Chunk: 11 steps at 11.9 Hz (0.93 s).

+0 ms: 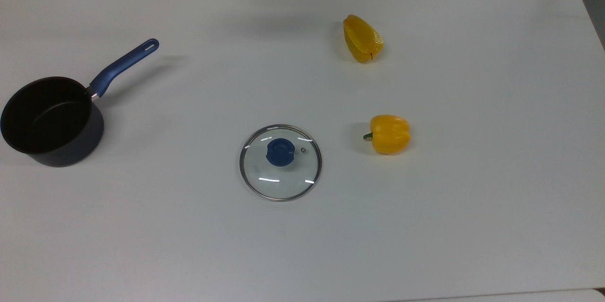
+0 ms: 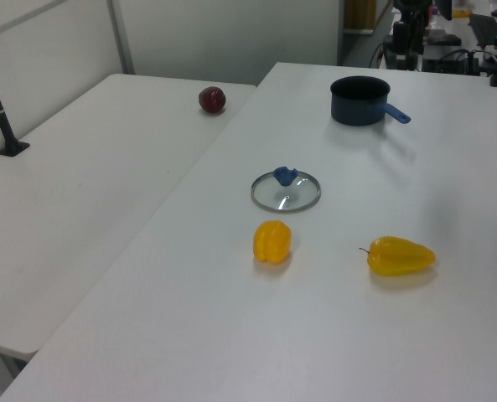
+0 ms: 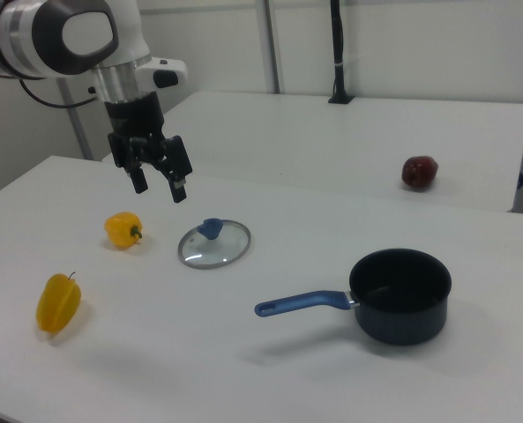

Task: Close lid
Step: 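Move the open gripper down over the blue knob of the glass lid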

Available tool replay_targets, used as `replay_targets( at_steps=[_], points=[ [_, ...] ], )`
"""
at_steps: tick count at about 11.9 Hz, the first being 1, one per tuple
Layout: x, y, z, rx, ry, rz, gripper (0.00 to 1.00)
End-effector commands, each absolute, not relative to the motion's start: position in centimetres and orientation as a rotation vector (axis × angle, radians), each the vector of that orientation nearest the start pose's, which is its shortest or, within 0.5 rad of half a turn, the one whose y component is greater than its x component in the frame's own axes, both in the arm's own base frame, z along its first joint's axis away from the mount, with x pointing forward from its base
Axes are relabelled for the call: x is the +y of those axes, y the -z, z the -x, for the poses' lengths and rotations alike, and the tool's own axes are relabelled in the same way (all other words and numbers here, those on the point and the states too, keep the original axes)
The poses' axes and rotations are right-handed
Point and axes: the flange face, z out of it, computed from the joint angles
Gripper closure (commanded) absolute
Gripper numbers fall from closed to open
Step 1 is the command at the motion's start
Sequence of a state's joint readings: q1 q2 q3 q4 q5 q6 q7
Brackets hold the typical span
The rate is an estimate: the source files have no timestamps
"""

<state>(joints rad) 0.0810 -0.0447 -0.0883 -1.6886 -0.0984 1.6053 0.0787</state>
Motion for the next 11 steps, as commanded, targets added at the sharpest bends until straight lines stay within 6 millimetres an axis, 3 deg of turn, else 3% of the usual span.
replay_targets(
  at_steps=[1, 6, 11],
  points=[
    [-1.6, -59.7, -53.9, 0.088, -0.062, 3.231, 0.0],
    [-0.9, -58.9, -55.7, 0.071, 0.047, 3.219, 0.0],
    [1.7, -52.7, -62.0, 0.046, 0.267, 3.154, 0.0]
  ],
)
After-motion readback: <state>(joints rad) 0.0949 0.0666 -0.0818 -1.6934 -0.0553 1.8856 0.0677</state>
